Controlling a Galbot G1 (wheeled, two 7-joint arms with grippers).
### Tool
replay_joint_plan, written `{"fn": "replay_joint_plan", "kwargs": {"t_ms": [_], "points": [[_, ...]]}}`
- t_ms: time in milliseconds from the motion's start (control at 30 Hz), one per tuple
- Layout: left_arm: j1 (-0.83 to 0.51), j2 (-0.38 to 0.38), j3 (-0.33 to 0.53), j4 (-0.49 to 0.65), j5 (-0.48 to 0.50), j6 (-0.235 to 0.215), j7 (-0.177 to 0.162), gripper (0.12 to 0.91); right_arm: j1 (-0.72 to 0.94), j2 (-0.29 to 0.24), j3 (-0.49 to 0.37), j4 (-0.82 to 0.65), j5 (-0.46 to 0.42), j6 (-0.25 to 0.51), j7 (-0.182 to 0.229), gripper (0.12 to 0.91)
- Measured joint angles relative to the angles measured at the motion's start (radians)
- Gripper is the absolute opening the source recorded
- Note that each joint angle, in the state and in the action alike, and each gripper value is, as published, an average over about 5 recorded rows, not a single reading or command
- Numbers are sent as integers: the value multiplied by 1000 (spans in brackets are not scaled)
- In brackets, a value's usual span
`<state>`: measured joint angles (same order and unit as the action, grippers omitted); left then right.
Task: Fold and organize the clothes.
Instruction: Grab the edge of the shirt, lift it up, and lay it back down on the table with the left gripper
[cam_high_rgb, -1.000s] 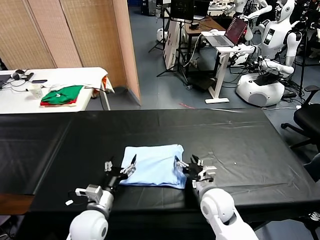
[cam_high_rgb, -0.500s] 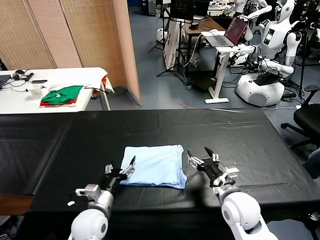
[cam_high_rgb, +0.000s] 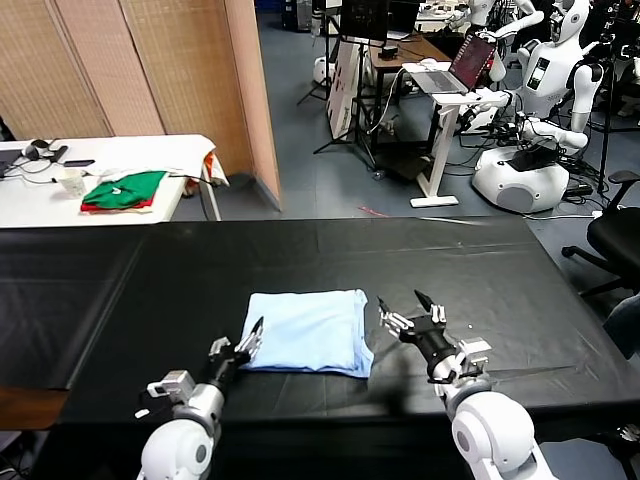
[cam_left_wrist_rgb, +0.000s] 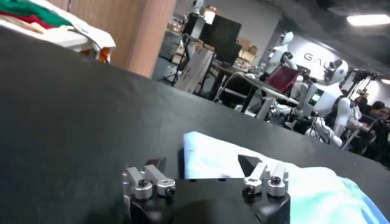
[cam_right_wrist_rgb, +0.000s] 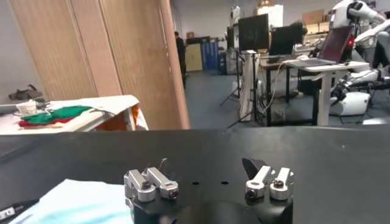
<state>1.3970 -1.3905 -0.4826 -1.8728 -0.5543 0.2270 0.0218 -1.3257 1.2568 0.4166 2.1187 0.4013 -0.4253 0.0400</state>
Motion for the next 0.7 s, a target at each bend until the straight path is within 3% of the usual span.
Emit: {"fn": "replay_joint_plan", "kwargs": {"t_ms": [200,267,367,467,600,700], "points": [[-5,-9,0,6,-79,40,-8,253,-2,3,9,10,-2,1,-1,907],[-7,-10,-1,5,-114,57,-13,177,-3,4,14,14,-2,1,-1,907],[-11,-10,-2,3,-138,71,-22,157,-8,6,22,21,-2,1,-1,907],[-18,-2,-3,-7,-97,62,-23,160,-15,6,32,25,-1,1,-1,907],[-27,28,-3,-17,75,17,-19,160,-28,3,52,26,0,-4,3,907],[-20,73,-13,-31,245,8,-20,160,-41,0,71,30,0,-20,13,907]]}}
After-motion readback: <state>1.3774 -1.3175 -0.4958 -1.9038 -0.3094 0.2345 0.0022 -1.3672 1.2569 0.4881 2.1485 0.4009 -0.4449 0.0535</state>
